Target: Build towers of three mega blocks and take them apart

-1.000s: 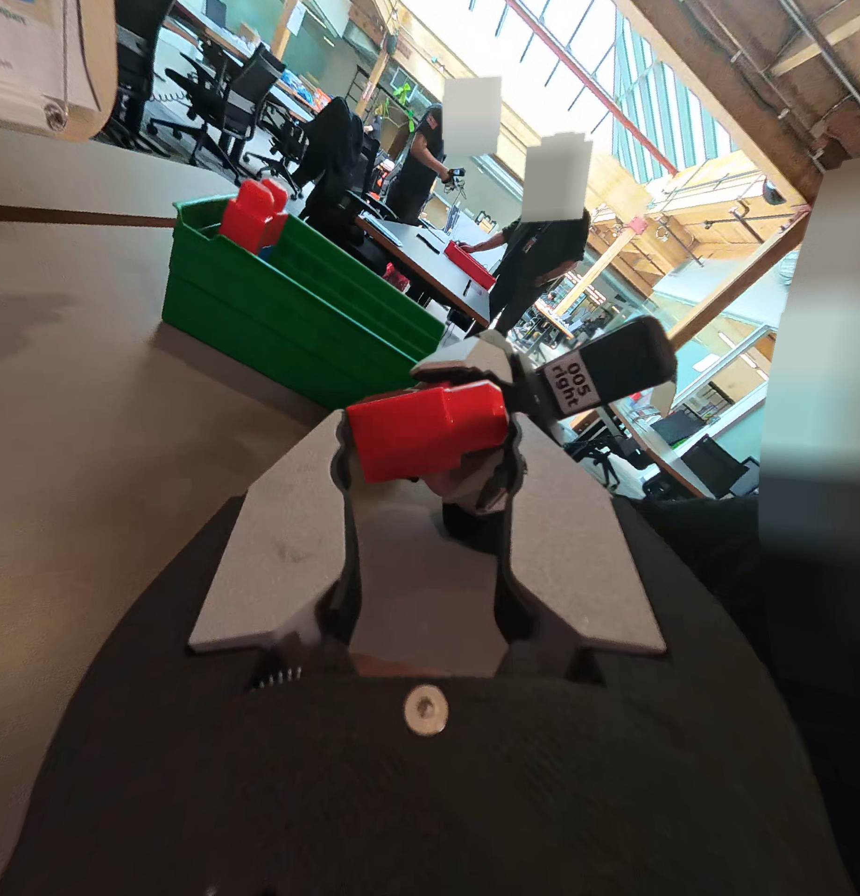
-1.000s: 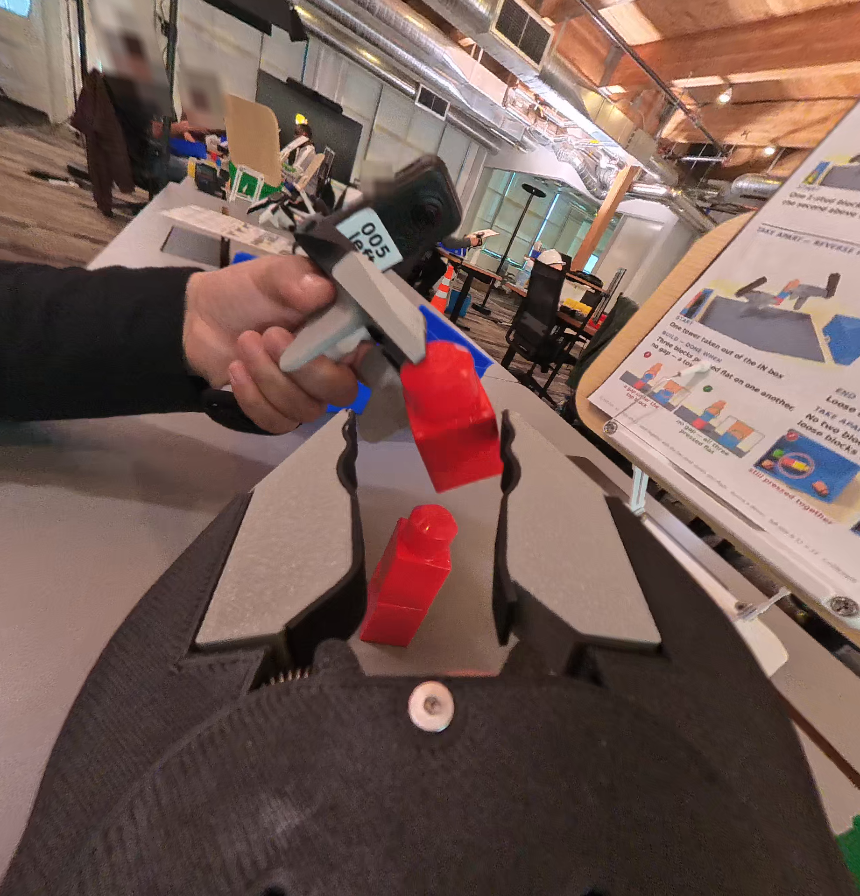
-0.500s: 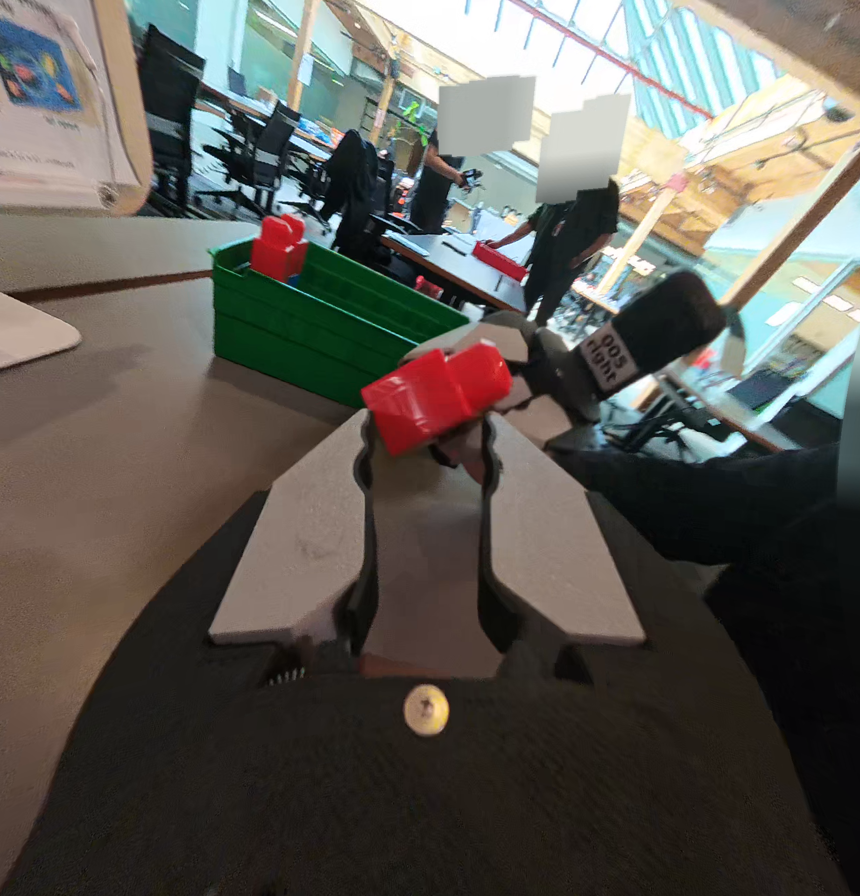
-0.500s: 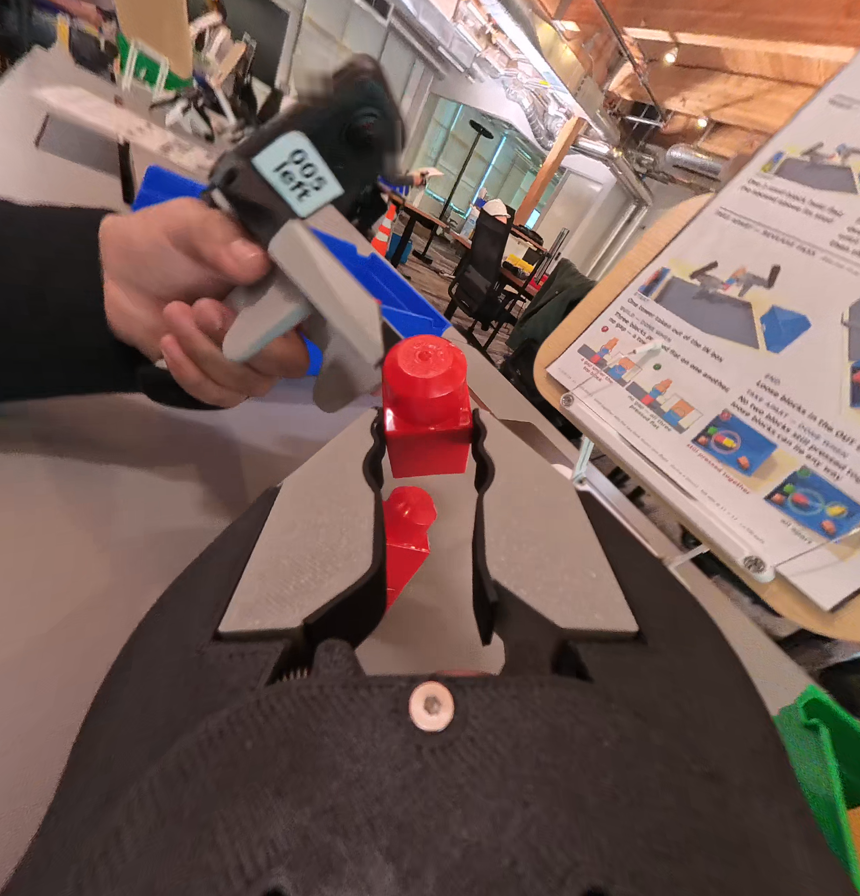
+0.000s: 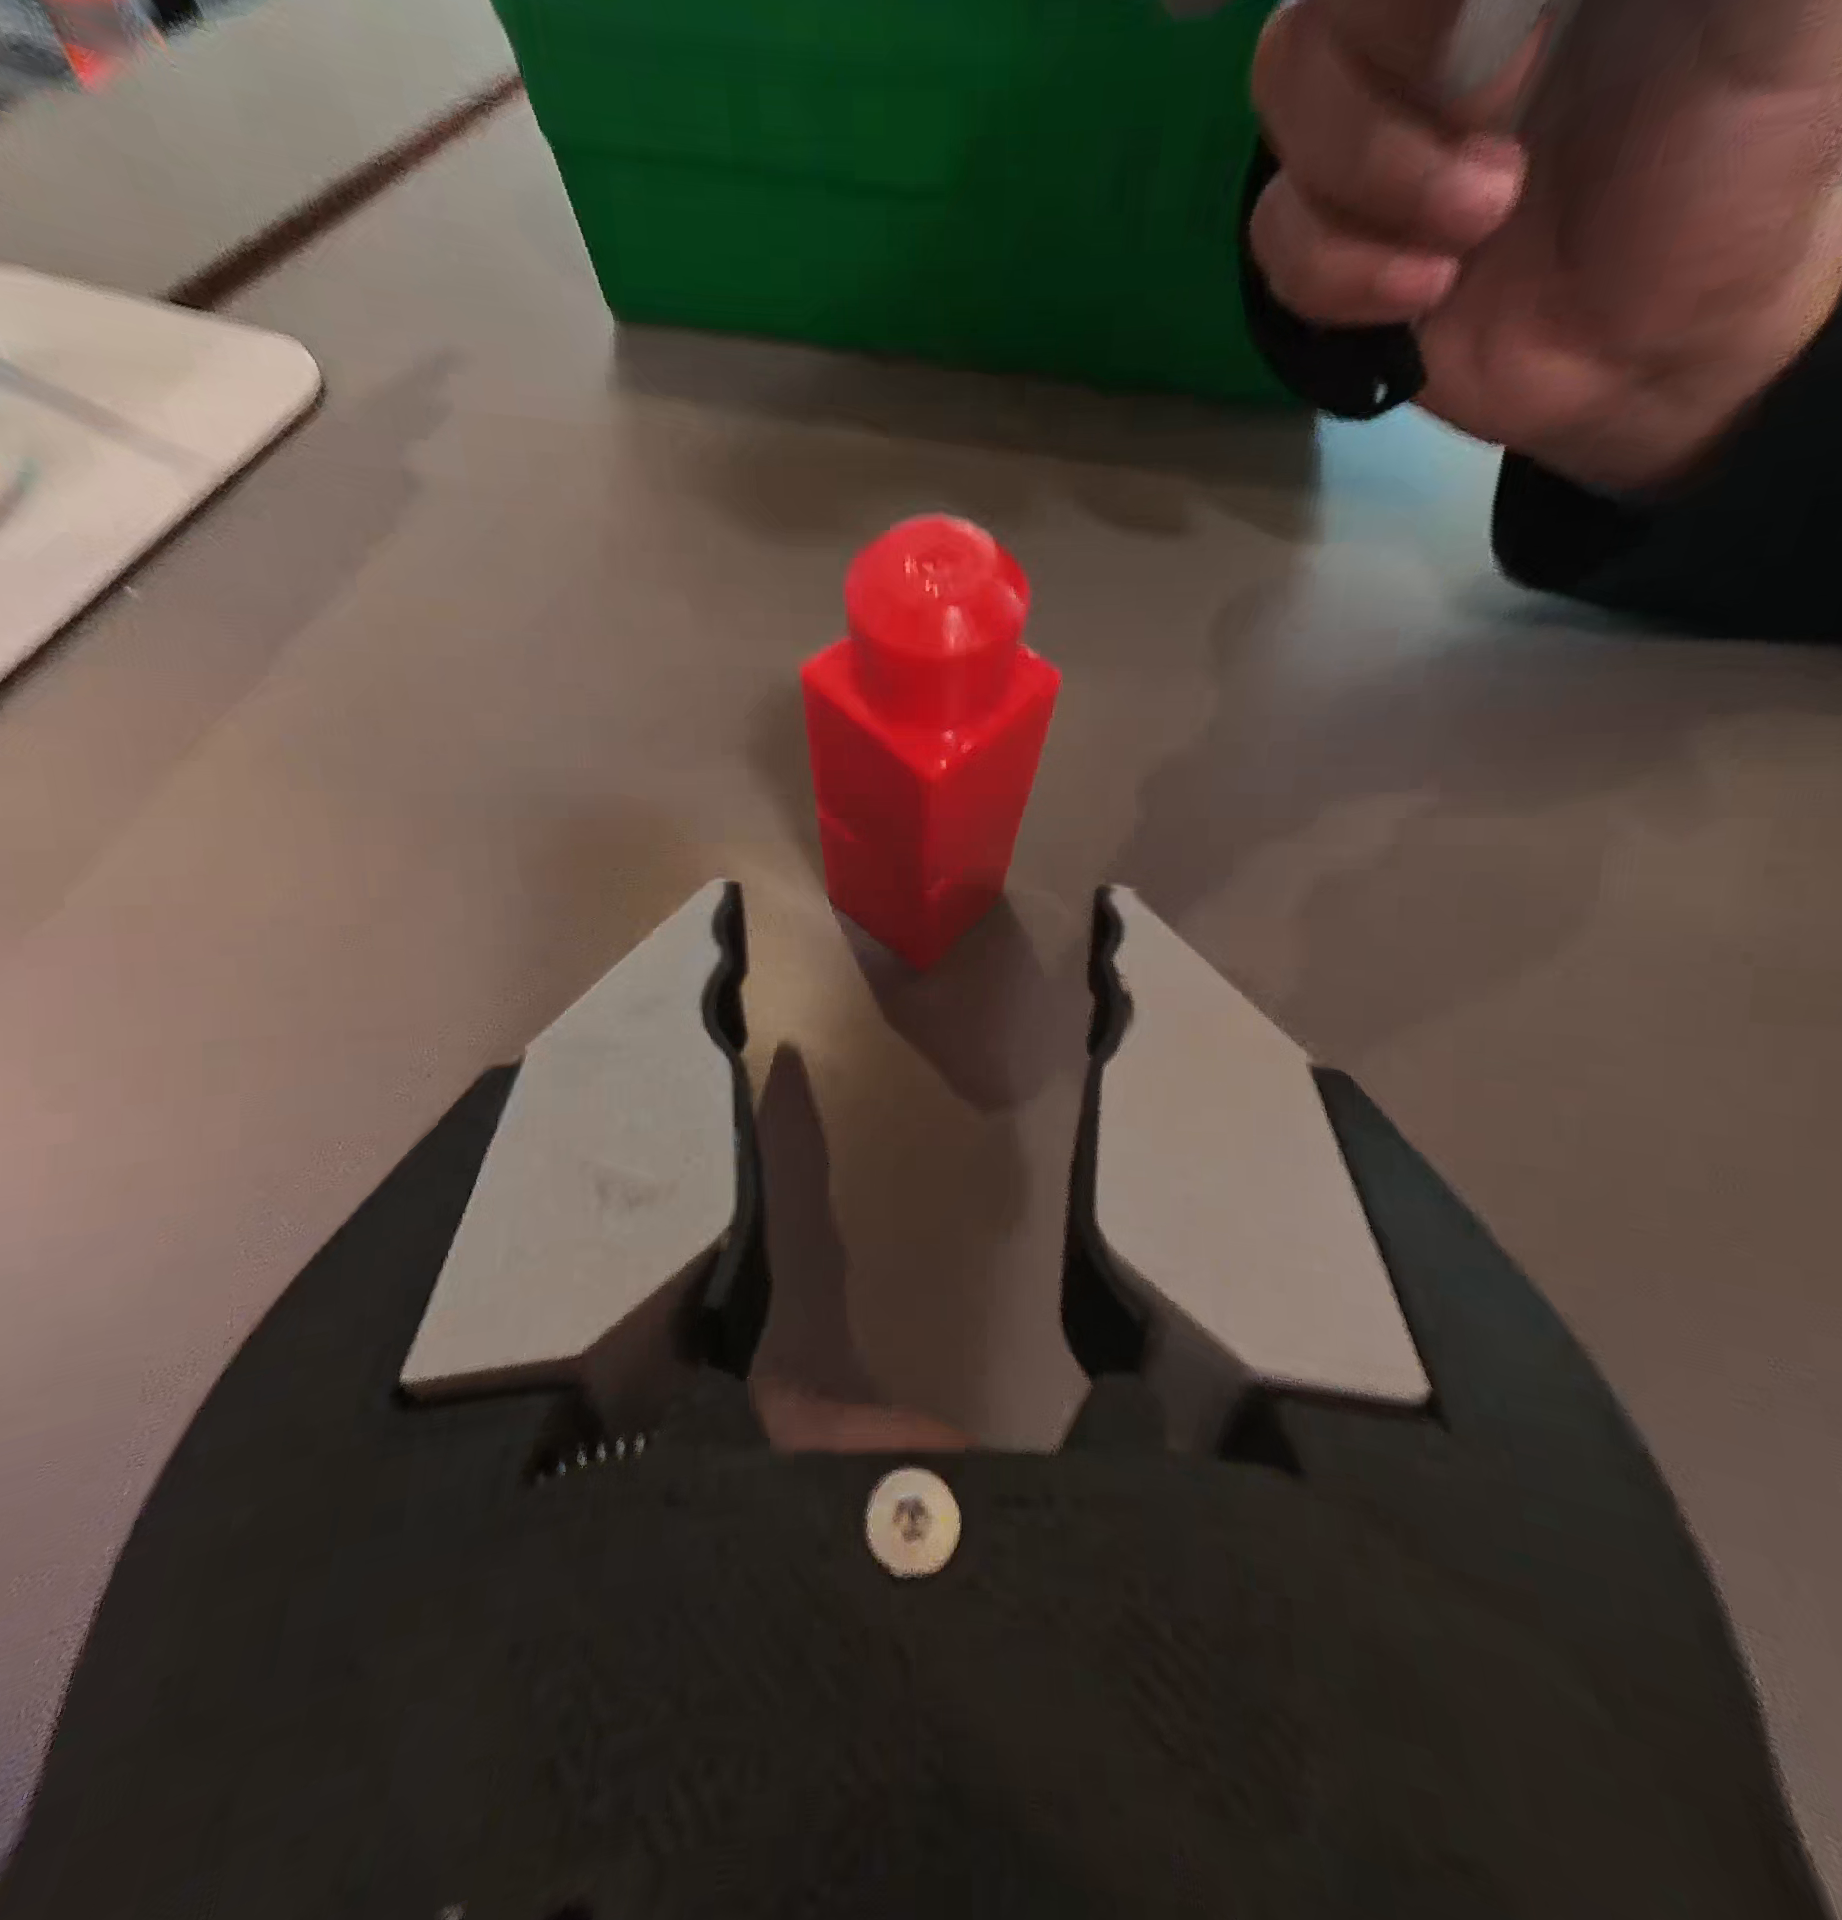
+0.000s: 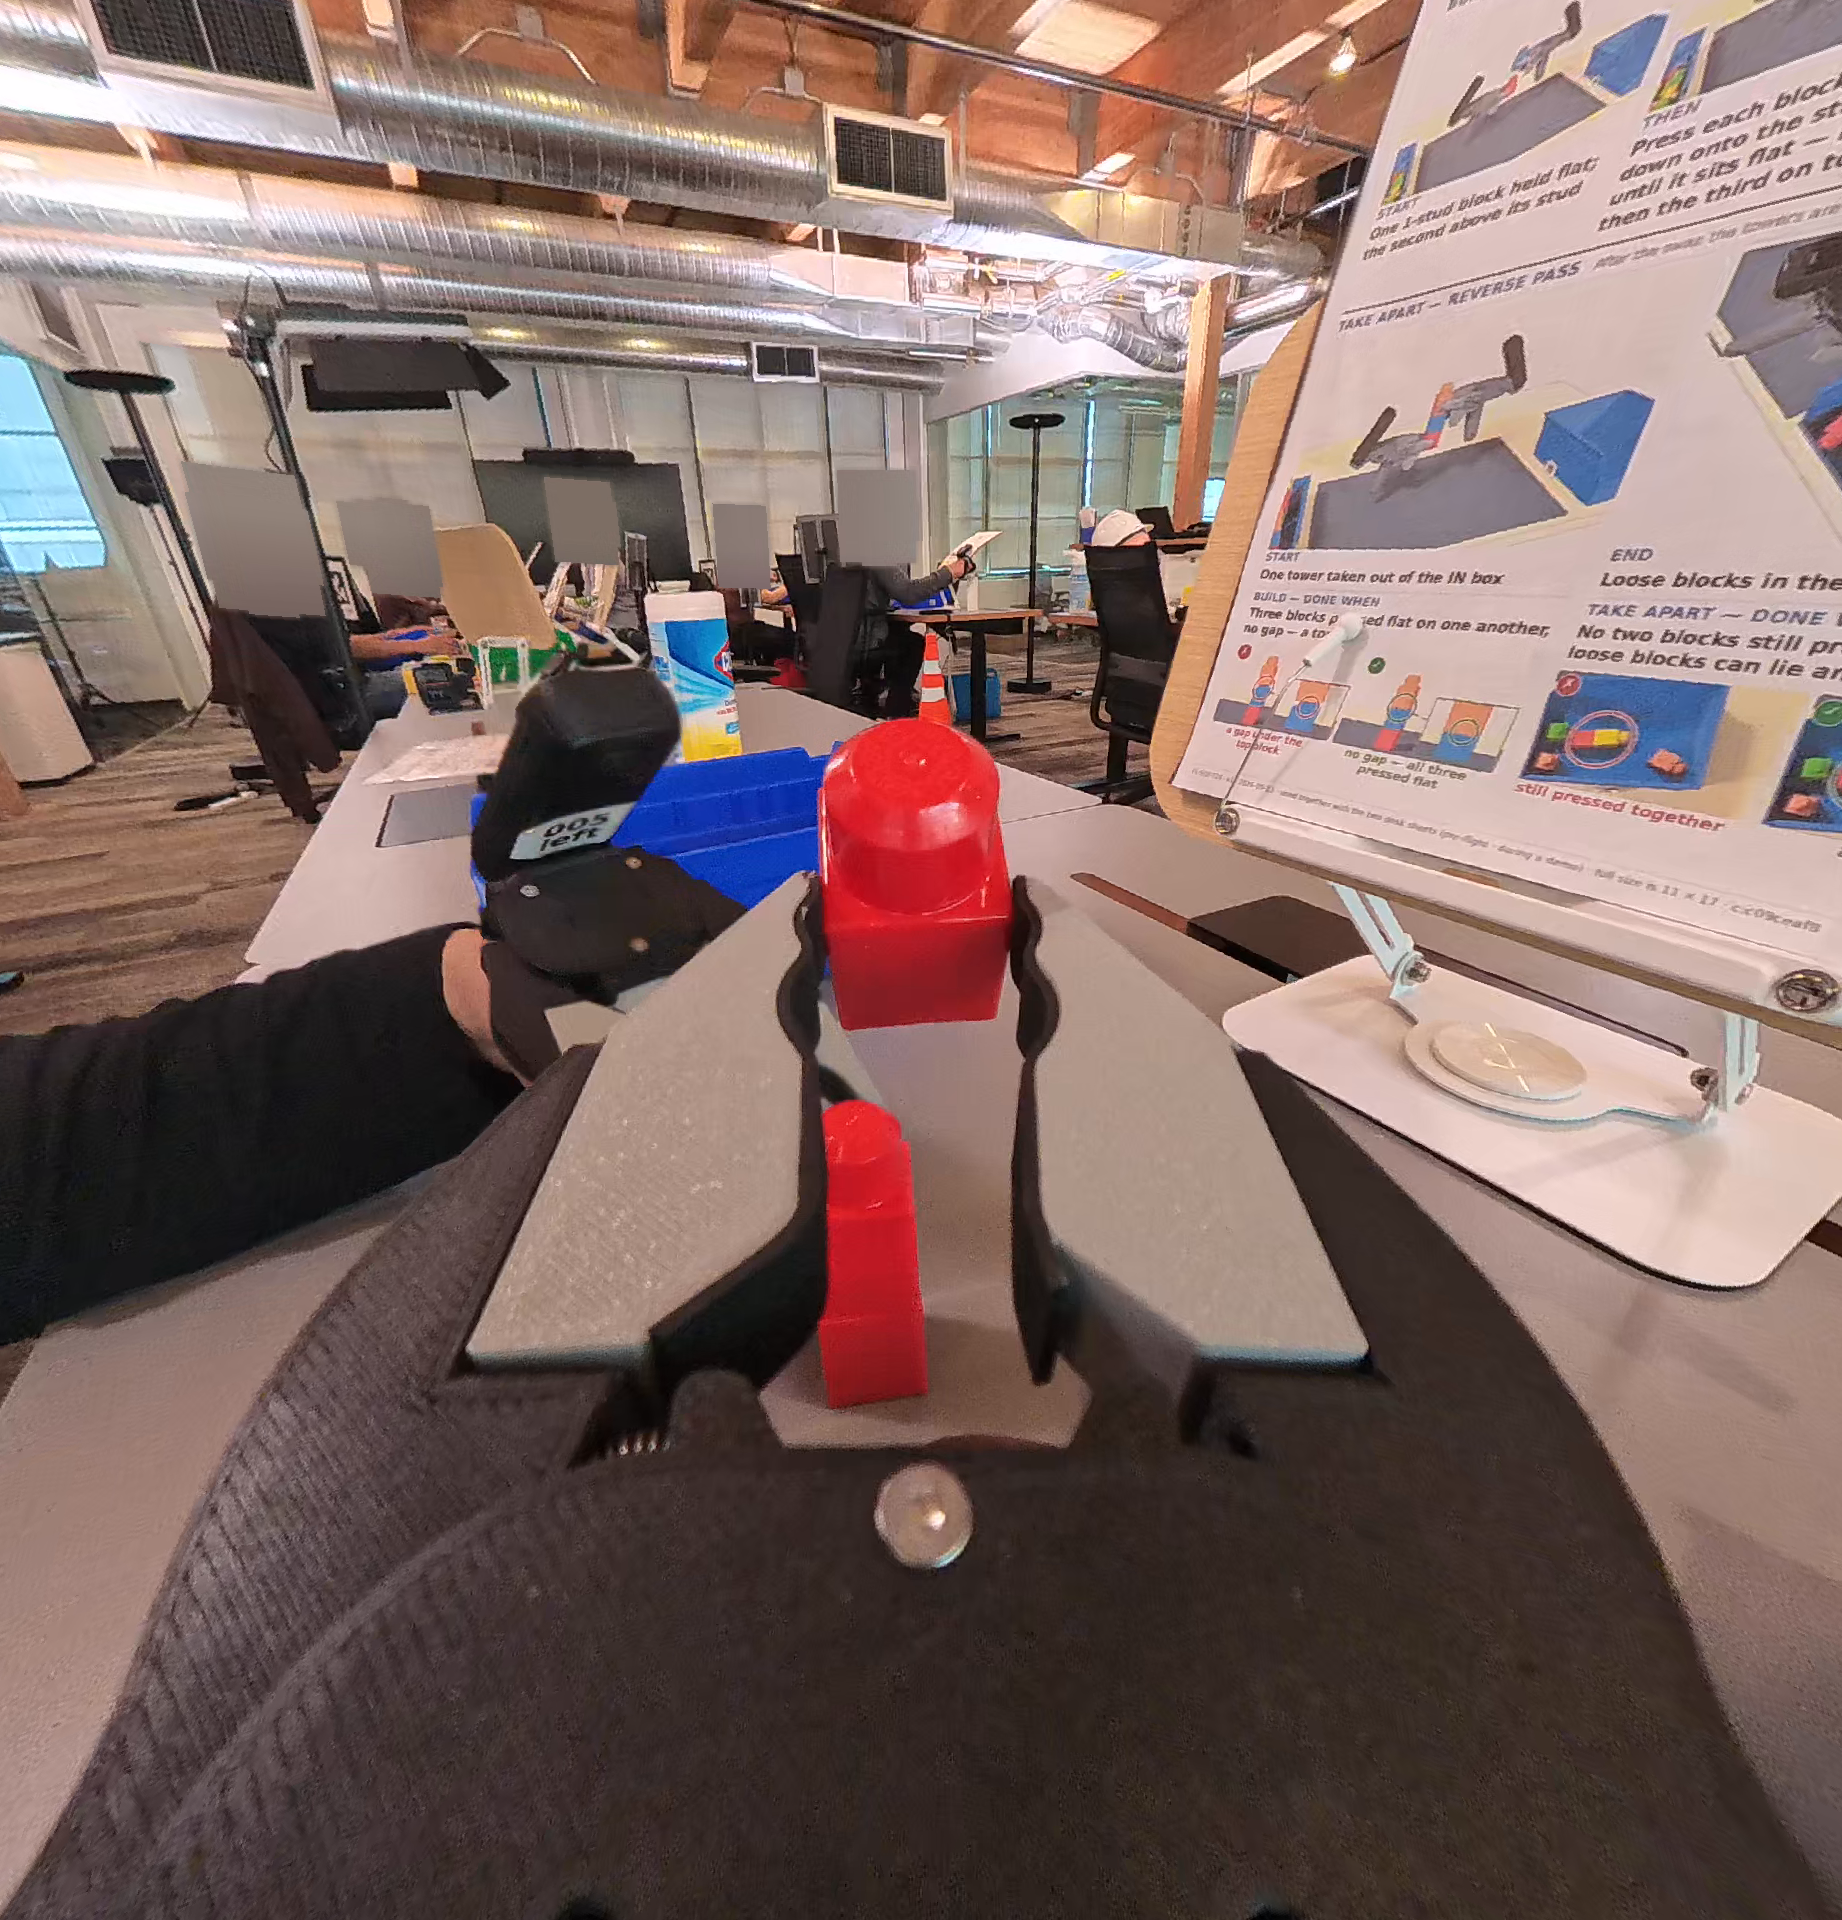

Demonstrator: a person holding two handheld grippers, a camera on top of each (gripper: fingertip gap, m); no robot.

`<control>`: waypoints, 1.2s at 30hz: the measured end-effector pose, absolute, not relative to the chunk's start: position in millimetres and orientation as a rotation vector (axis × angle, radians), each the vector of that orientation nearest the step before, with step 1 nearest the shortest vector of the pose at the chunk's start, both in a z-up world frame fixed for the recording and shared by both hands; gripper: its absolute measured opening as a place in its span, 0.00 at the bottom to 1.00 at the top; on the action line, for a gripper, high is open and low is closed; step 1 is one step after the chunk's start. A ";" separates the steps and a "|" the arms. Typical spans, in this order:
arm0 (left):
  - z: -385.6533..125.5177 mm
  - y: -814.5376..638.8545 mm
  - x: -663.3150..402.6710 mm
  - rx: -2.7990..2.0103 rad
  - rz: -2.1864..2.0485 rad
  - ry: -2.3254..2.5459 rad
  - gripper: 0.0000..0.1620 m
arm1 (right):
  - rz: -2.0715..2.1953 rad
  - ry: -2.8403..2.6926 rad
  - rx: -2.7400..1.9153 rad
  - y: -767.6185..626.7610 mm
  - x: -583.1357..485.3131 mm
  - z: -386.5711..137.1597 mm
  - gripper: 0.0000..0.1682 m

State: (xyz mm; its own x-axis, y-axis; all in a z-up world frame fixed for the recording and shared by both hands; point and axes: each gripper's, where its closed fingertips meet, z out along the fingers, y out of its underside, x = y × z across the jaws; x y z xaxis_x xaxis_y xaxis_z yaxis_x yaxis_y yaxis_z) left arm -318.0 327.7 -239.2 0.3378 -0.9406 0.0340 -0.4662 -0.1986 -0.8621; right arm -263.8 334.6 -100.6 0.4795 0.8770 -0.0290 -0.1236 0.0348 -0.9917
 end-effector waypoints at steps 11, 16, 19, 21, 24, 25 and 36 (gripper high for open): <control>-239.2 303.1 -308.3 -1.800 -0.772 1.336 0.33 | 0.876 -0.763 -1.328 336.0 -266.7 -105.4 0.19; -243.2 283.4 -300.1 -1.776 -0.842 1.430 0.28 | 0.877 -0.754 -1.328 336.9 -264.5 -104.3 0.19; -247.5 290.5 -302.1 -1.811 -0.799 1.406 0.32 | 0.885 -0.757 -1.339 338.1 -264.8 -106.5 0.19; -248.7 307.9 -304.6 -1.828 -0.712 1.335 0.34 | 0.909 -0.776 -1.339 336.3 -266.9 -107.9 0.19; -252.6 331.8 -306.2 -1.841 -0.586 1.244 0.36 | 0.987 -0.839 -1.314 326.4 -274.2 -108.3 0.19; -256.1 334.1 -304.6 -1.839 -0.566 1.250 0.38 | 1.005 -0.859 -1.303 323.3 -276.5 -108.4 0.19; -270.1 333.5 -282.7 -1.806 -0.534 1.410 0.38 | 1.012 -0.966 -1.282 310.9 -286.2 -111.3 0.19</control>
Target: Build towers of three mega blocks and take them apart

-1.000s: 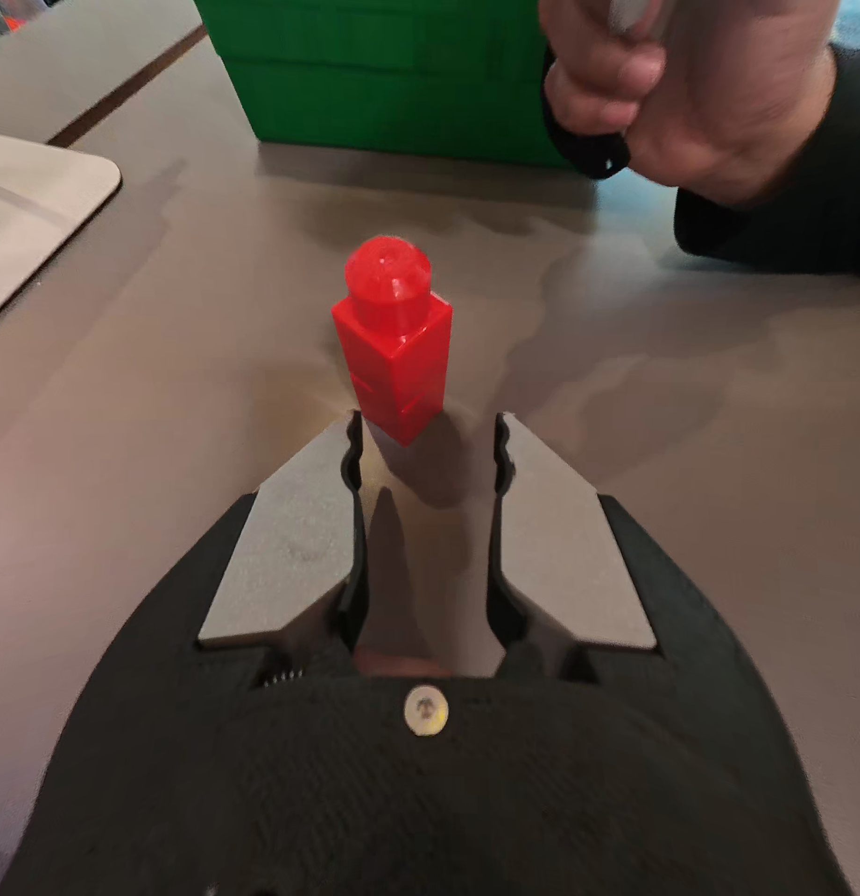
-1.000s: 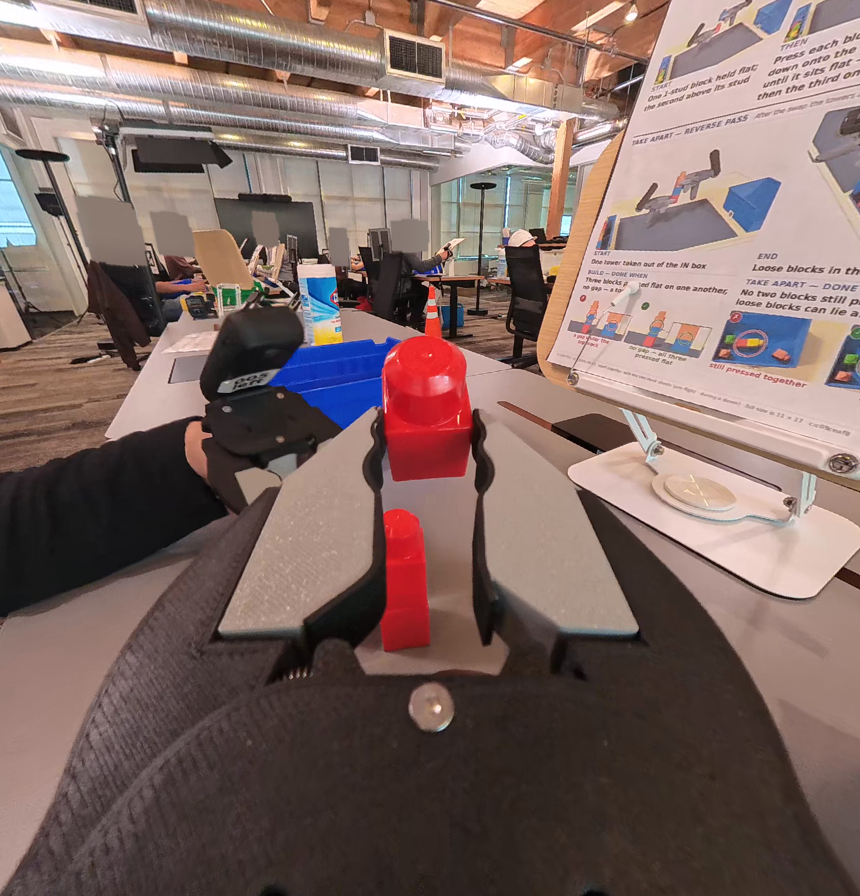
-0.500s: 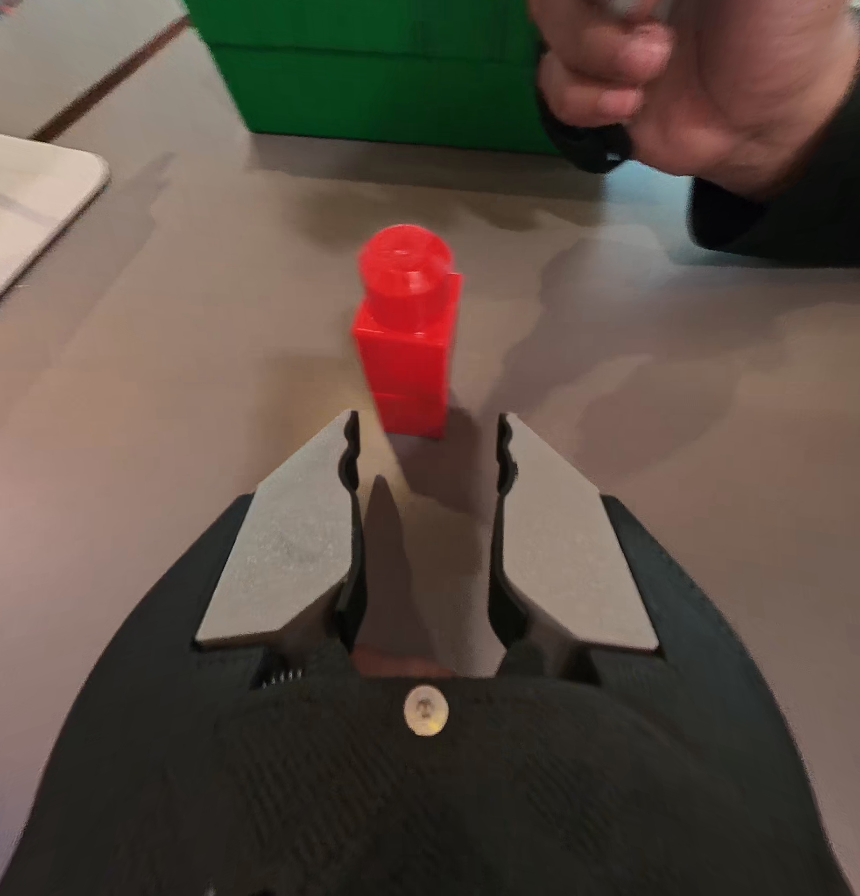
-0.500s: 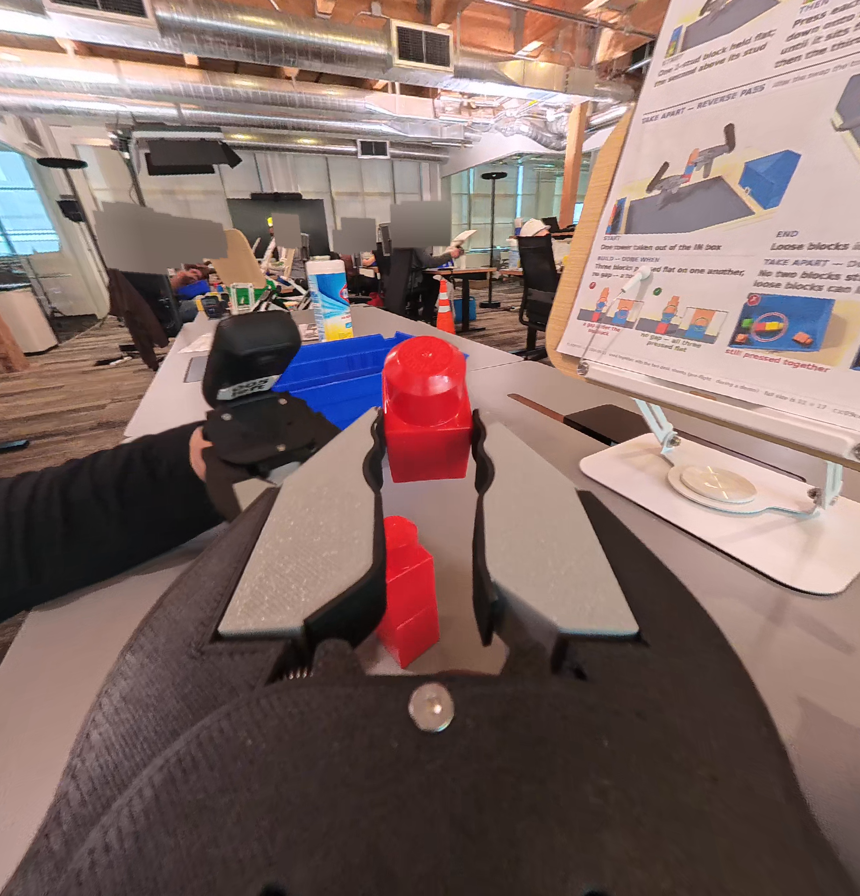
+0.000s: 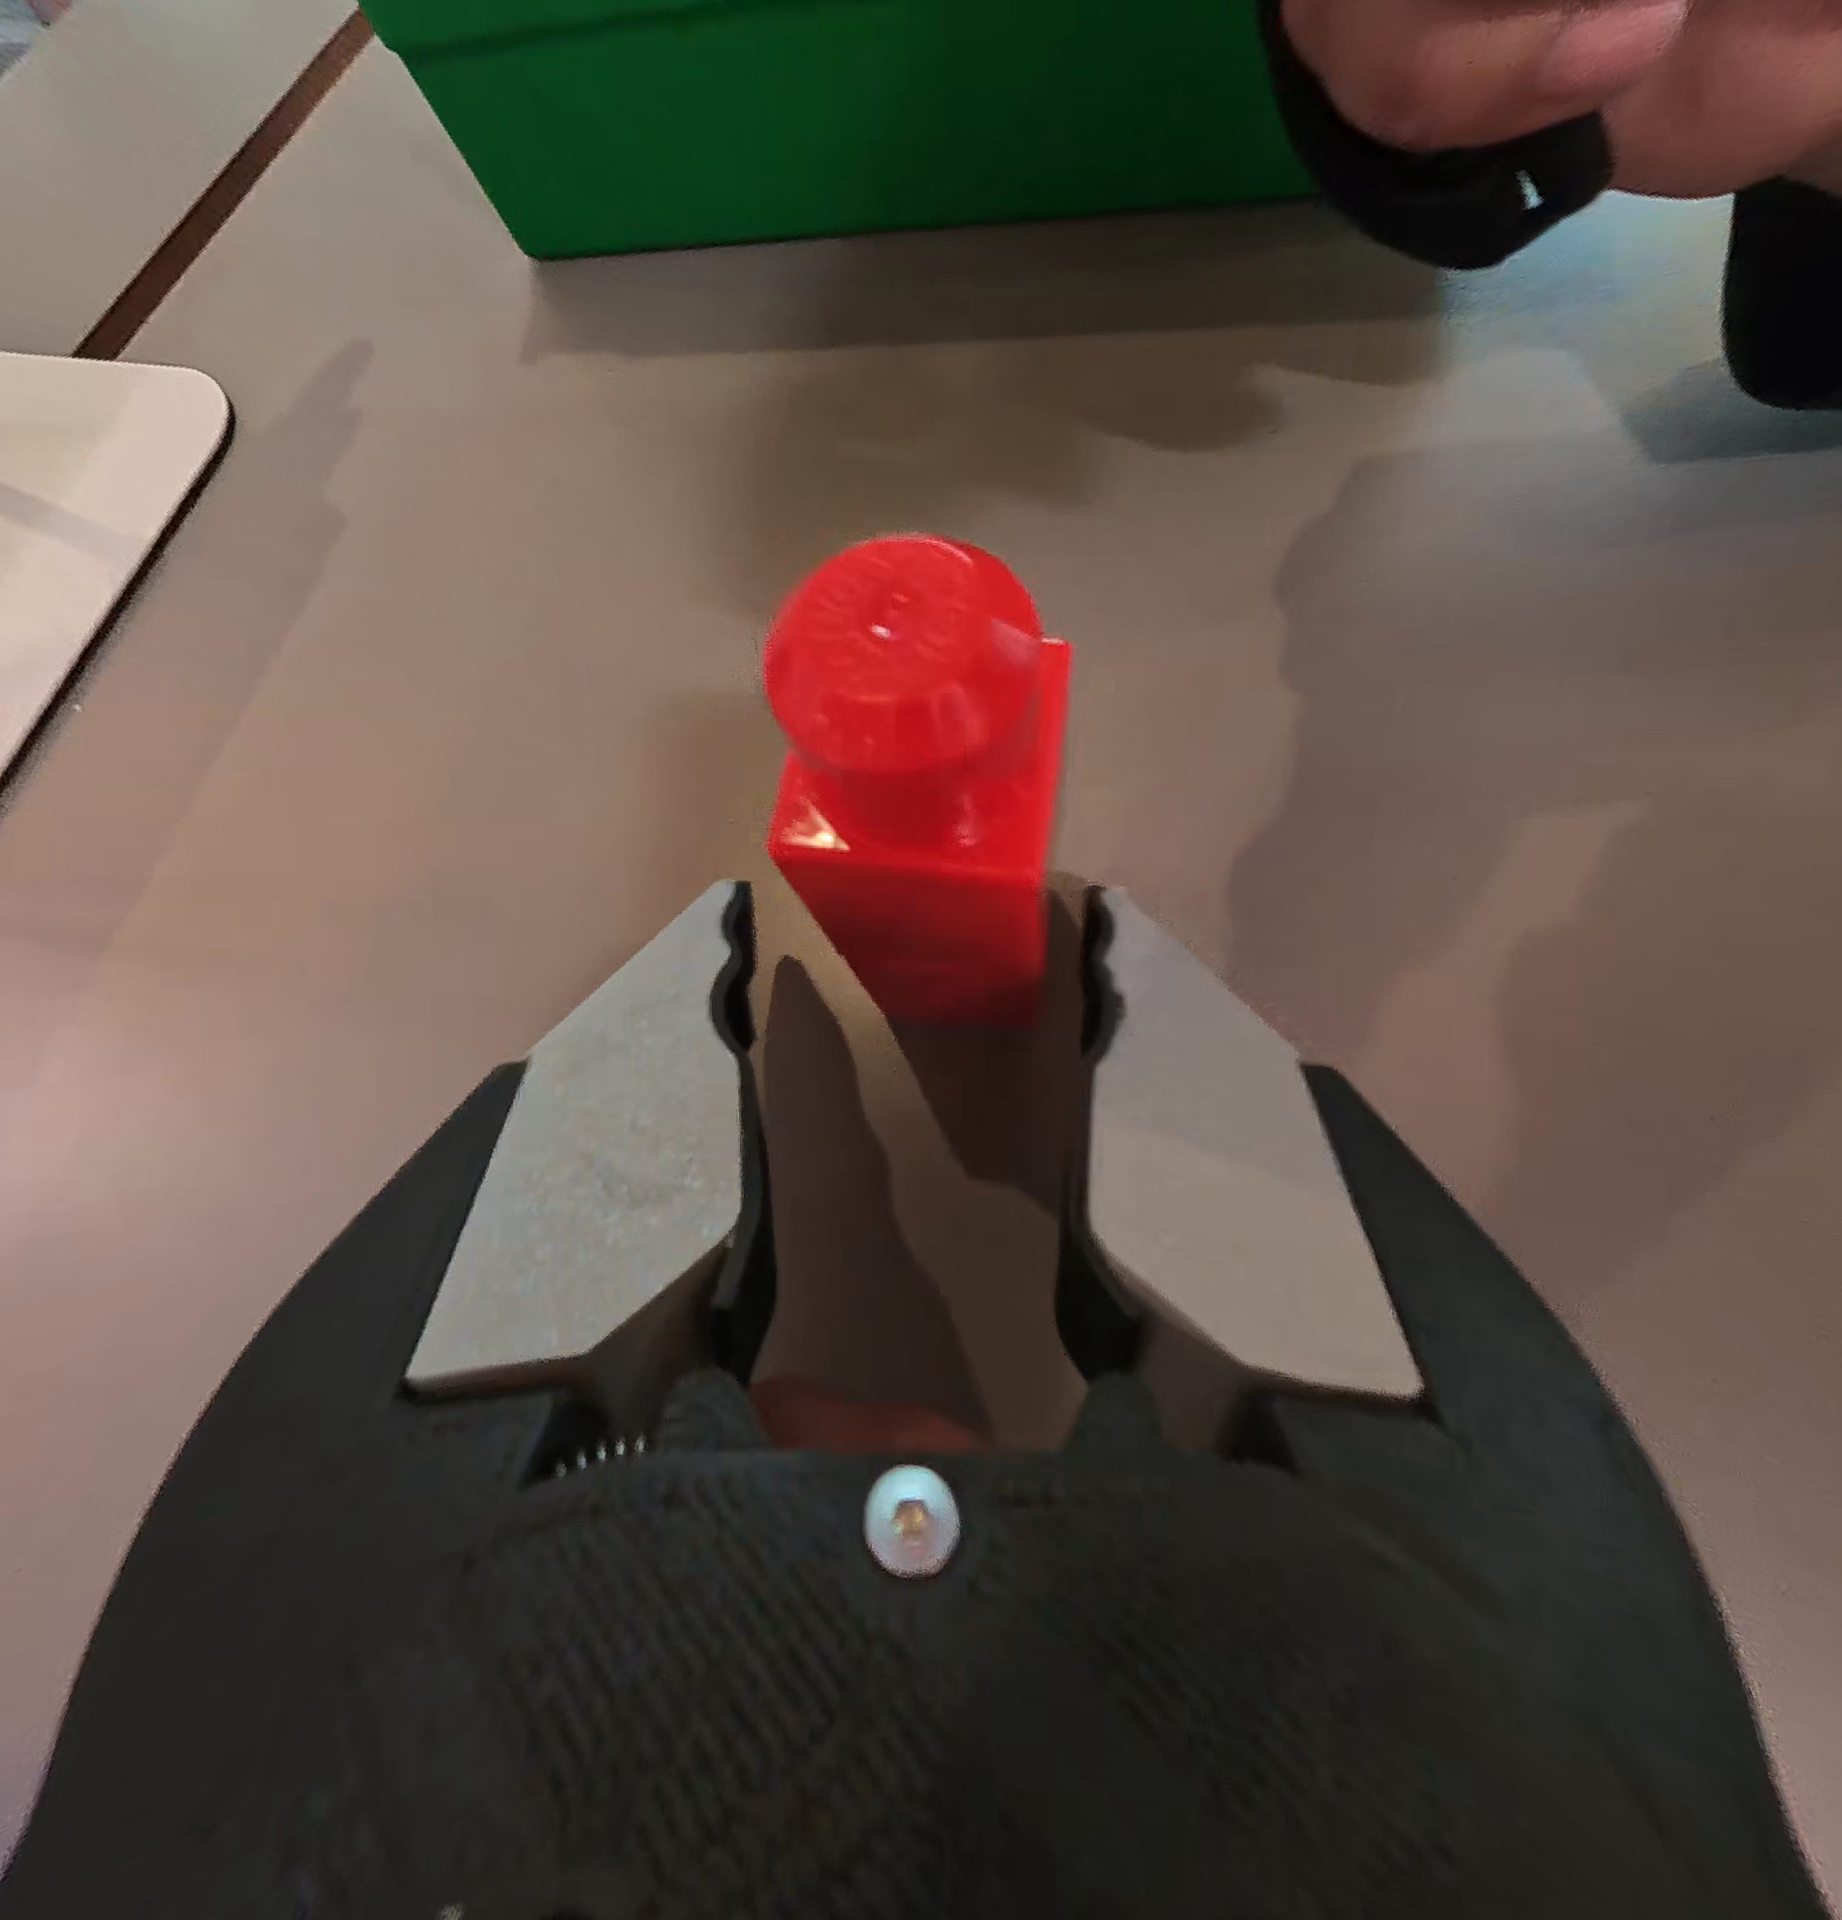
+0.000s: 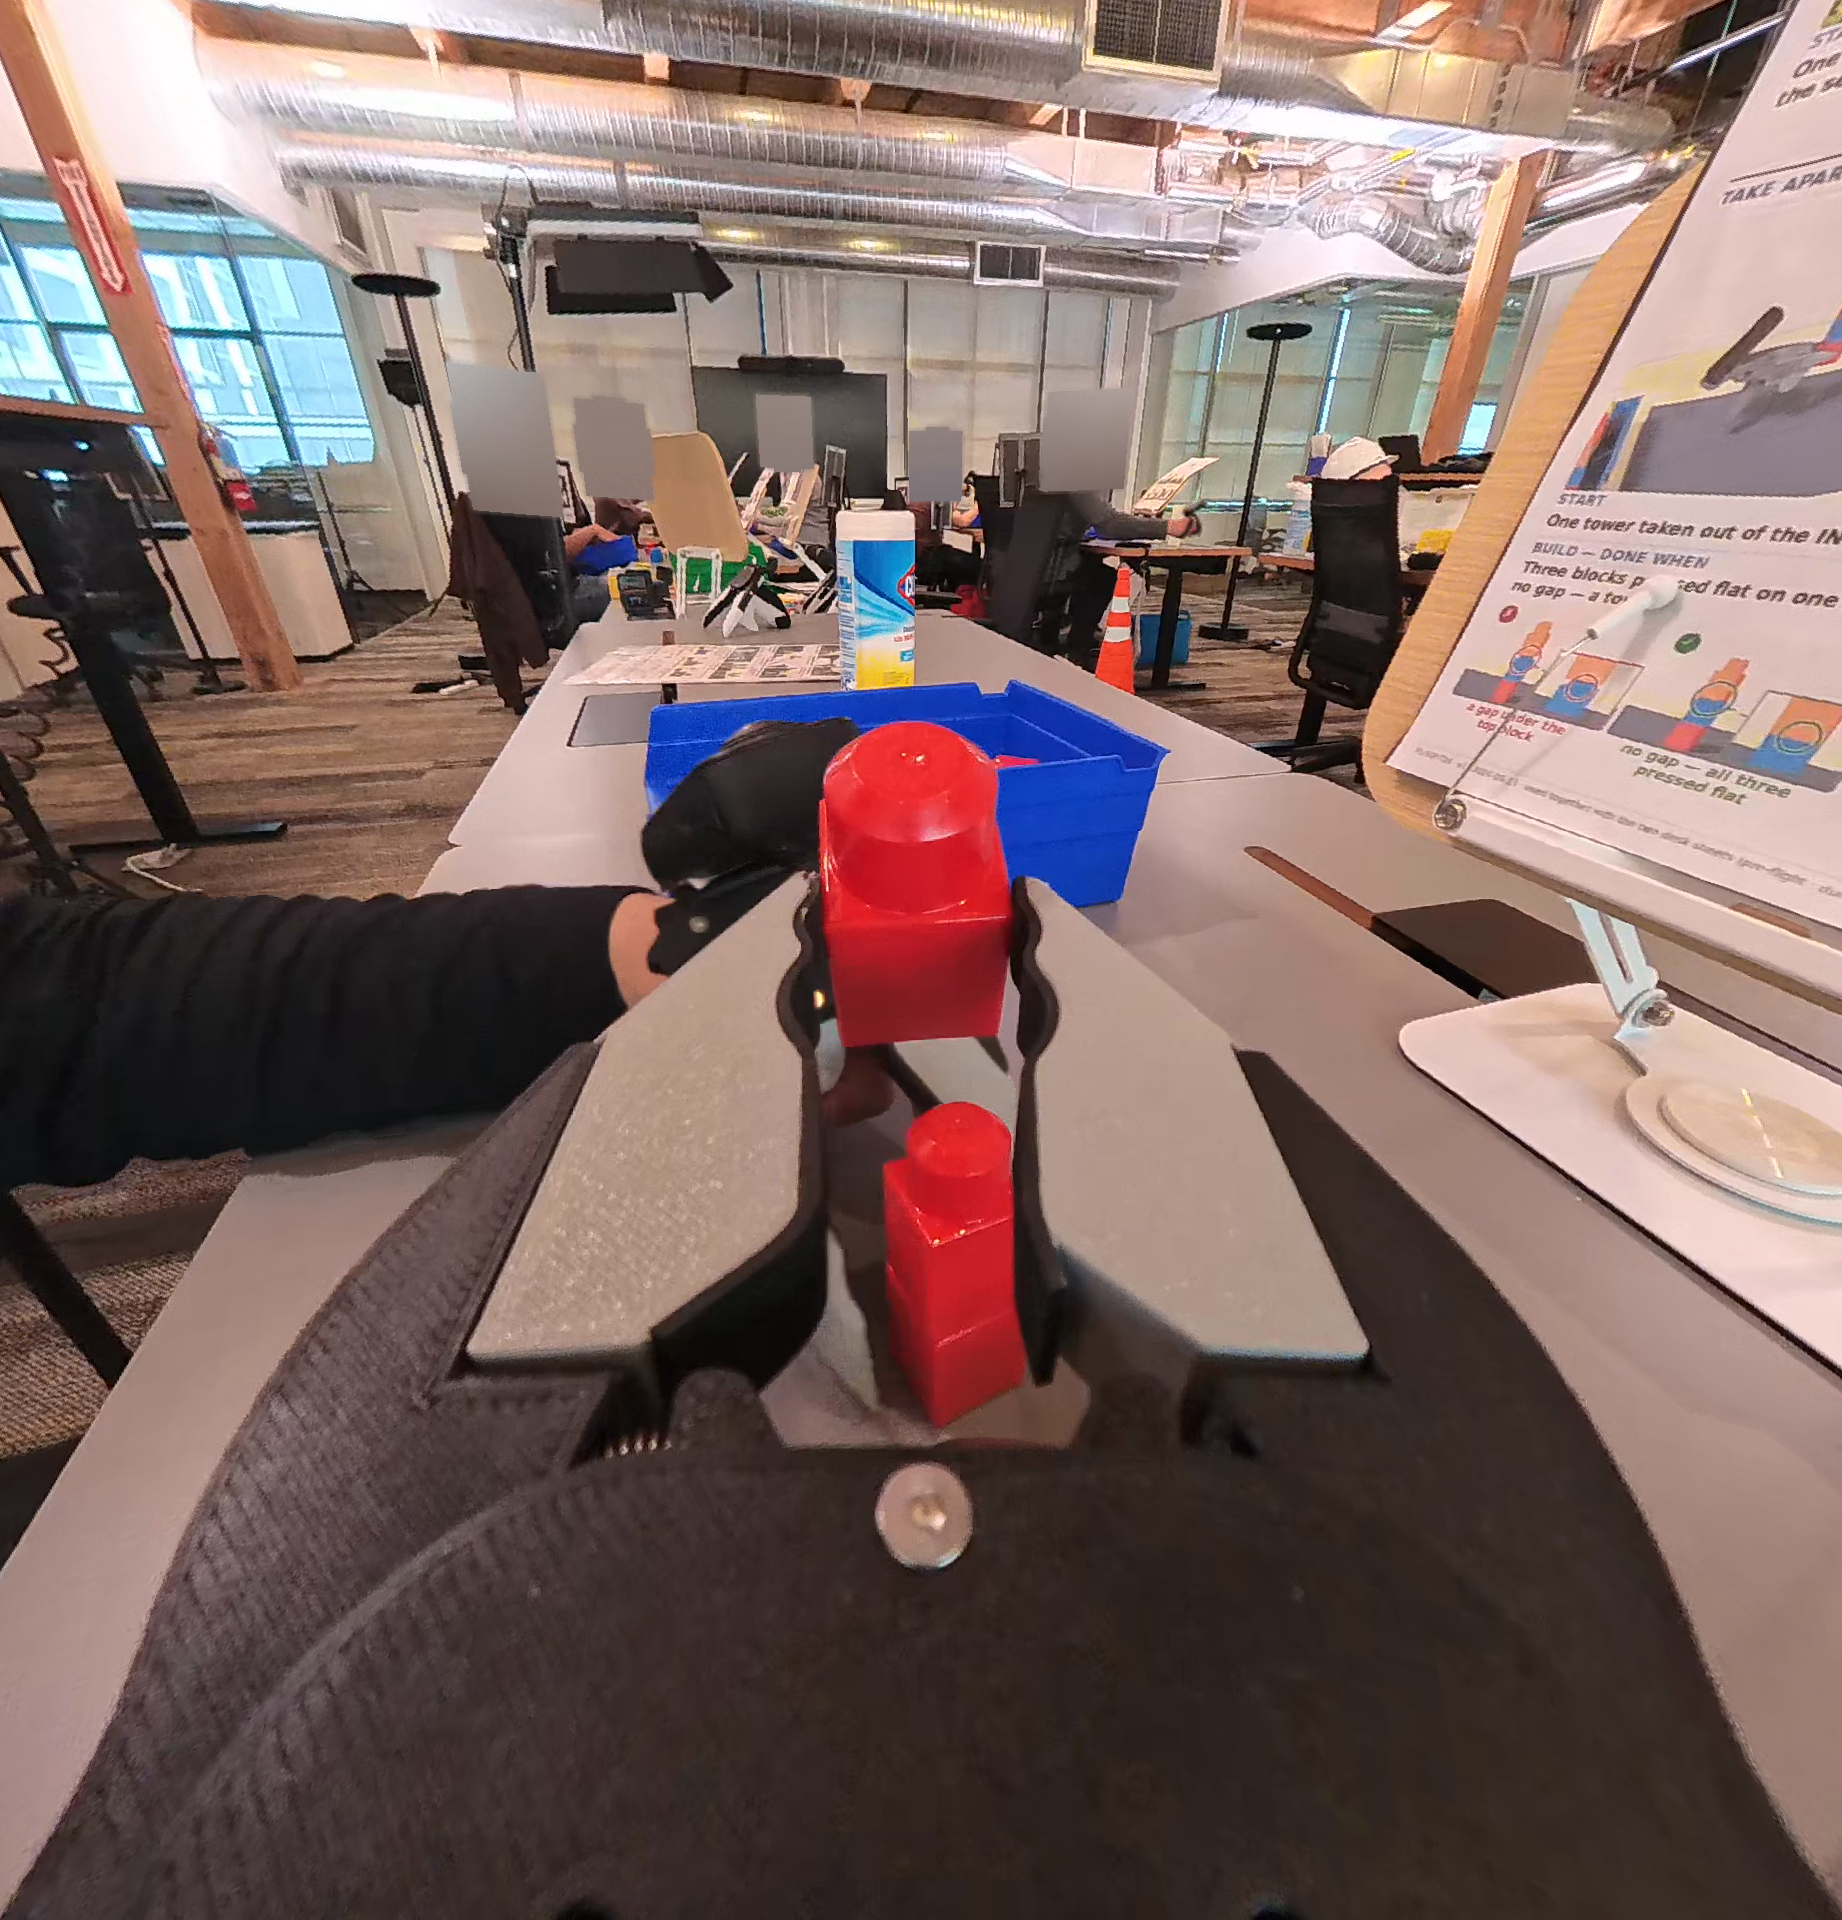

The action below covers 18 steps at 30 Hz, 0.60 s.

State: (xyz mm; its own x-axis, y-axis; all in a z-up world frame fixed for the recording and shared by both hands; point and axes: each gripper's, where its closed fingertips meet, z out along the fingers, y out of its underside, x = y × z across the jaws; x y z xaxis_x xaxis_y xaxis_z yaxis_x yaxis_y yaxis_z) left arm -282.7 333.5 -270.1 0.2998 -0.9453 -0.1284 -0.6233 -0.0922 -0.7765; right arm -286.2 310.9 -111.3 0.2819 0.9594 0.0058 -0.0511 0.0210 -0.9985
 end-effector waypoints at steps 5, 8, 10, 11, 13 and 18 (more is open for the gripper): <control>-267.1 338.9 -279.5 -1.796 -0.573 1.404 0.30 | 1.019 -0.965 -1.291 312.8 -285.1 -112.4 0.19; -264.9 336.9 -278.8 -1.787 -0.587 1.395 0.36 | 1.022 -0.966 -1.298 313.5 -285.9 -113.3 0.19; -265.5 332.5 -276.5 -1.785 -0.608 1.413 0.27 | 1.026 -0.982 -1.311 313.2 -287.6 -117.0 0.19; -265.6 330.6 -275.3 -1.777 -0.611 1.424 0.23 | 1.028 -0.992 -1.322 313.4 -288.5 -119.6 0.19; -265.4 327.9 -272.6 -1.764 -0.608 1.436 0.22 | 1.033 -1.016 -1.345 313.5 -290.1 -125.1 0.19; -256.1 313.6 -265.1 -1.691 -0.659 1.442 0.21 | 1.075 -1.082 -1.374 308.0 -289.6 -131.0 0.19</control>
